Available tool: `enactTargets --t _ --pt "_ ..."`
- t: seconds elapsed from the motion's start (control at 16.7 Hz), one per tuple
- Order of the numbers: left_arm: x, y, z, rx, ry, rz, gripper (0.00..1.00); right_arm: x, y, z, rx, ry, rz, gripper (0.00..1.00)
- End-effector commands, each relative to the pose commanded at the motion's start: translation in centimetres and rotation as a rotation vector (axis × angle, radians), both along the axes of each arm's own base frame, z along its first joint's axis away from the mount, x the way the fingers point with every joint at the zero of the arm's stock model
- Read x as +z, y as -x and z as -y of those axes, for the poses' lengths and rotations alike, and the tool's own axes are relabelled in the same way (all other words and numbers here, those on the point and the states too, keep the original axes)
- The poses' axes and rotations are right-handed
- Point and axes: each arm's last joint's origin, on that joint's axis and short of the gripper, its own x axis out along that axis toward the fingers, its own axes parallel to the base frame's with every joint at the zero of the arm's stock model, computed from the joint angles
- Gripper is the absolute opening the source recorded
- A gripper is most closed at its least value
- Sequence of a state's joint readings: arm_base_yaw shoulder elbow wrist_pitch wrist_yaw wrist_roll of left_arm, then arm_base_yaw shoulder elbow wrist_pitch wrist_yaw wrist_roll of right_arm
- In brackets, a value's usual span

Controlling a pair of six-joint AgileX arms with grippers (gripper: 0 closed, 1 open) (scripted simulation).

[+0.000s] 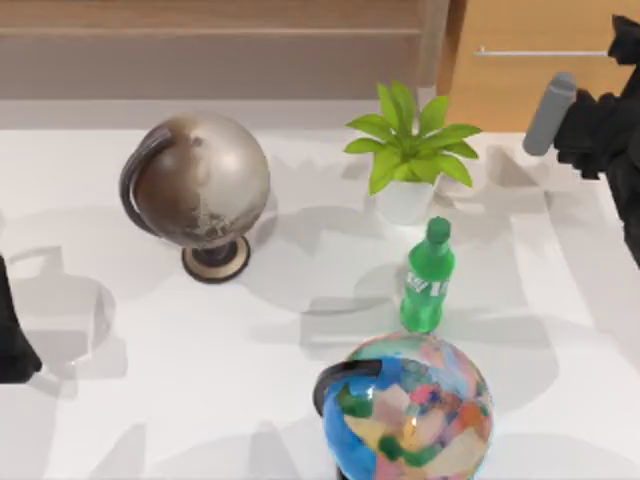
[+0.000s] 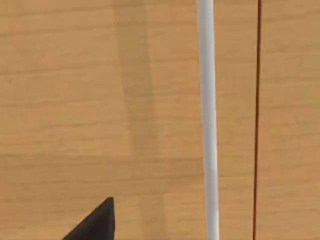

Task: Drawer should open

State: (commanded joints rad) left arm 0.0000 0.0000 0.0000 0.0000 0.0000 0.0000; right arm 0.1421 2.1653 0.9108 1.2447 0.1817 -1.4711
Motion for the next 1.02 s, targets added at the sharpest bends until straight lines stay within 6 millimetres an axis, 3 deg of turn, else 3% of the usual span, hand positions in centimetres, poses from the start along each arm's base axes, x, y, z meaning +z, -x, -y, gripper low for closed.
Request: enactTargets --t 0.24,0.54,1.02 --pt "0.0 0.0 0.0 0.000 0.000 0.000 1.00 -1.4 -0.5 -1.4 0.005 0.085 0.006 1.00" --pt "0.0 0.0 0.0 0.000 0.000 0.000 1.00 -1.4 -0.5 -1.2 0.003 0.084 0.003 1.00" --pt "0.0 0.0 0.0 0.000 0.000 0.000 1.00 -1.4 -3.0 -1.4 0.005 0.085 0.006 1.00"
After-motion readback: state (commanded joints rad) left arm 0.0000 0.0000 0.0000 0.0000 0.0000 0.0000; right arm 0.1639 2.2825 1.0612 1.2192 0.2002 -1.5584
